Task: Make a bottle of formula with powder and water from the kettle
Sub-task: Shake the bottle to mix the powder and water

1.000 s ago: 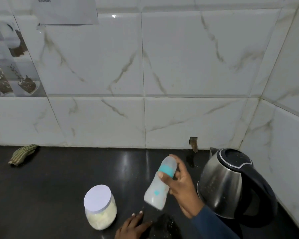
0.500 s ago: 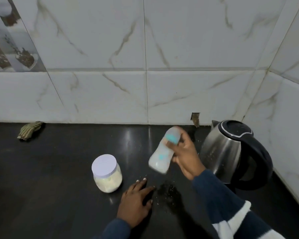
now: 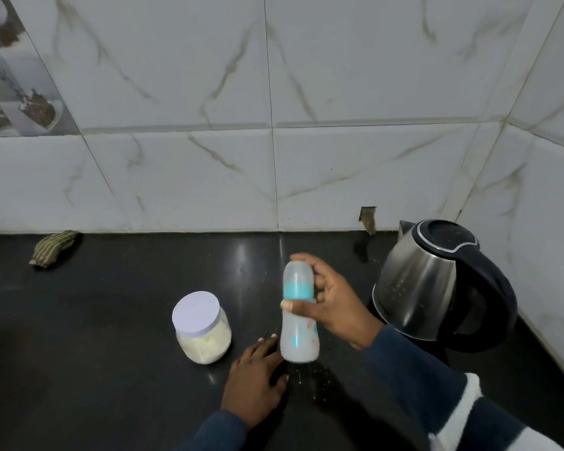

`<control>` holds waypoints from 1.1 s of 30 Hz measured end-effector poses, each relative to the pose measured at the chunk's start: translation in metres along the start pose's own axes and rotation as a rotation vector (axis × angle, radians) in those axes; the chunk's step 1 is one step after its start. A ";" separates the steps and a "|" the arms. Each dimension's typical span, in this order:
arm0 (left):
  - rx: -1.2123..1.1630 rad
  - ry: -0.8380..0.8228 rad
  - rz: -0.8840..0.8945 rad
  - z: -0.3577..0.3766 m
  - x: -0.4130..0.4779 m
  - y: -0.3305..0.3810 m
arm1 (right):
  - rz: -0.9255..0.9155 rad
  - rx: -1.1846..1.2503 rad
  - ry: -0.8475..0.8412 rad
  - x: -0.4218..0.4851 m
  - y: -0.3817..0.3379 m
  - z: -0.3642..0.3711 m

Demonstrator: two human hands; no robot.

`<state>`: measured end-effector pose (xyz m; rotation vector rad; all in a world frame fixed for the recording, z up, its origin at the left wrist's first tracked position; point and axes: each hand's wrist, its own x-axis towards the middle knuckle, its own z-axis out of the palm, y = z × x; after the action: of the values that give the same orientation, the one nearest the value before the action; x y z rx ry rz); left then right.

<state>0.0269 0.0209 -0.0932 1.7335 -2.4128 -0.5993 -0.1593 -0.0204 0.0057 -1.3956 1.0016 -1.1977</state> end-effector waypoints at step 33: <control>-0.001 -0.018 -0.016 -0.004 -0.002 0.007 | -0.183 -0.460 0.242 -0.010 0.066 0.021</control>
<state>0.0229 0.0236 -0.0871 1.7565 -2.4122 -0.6207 -0.1391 -0.0172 -0.0614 -1.7562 1.4081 -1.3483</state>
